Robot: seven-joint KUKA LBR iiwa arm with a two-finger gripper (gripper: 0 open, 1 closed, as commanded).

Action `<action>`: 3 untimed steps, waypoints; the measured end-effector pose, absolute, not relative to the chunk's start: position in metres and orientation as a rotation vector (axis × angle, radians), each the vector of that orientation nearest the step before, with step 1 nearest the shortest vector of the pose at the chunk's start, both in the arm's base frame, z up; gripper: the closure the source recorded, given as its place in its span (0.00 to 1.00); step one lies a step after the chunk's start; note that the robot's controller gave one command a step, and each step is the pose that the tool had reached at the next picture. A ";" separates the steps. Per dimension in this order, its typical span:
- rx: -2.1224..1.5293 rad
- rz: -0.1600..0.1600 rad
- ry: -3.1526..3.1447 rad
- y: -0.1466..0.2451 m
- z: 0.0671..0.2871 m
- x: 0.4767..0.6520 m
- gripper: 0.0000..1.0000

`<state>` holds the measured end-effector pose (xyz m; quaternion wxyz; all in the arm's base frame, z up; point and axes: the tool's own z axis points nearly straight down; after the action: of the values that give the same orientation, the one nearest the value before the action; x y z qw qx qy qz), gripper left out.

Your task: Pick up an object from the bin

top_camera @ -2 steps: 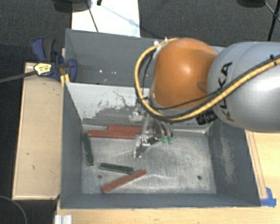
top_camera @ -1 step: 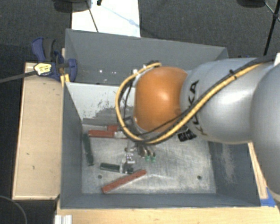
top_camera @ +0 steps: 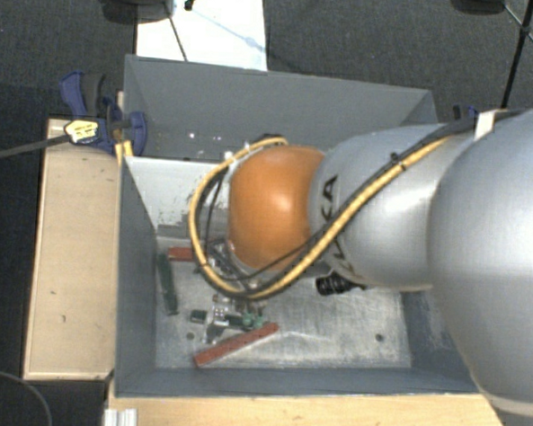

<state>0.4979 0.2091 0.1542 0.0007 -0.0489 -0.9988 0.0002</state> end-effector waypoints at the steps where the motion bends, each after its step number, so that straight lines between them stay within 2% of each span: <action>1: -0.062 -0.001 -3.143 0.220 0.145 0.500 0.00; 2: -0.235 -0.004 -3.137 0.199 0.077 0.517 0.00; 3: -0.038 -0.005 -3.148 0.189 0.073 0.501 1.00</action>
Offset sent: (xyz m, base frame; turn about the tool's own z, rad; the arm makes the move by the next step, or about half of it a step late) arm 0.0199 -0.0136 -0.0842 0.0559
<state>0.5014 0.1886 0.0731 -0.0034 -0.0122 -0.9999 -0.0015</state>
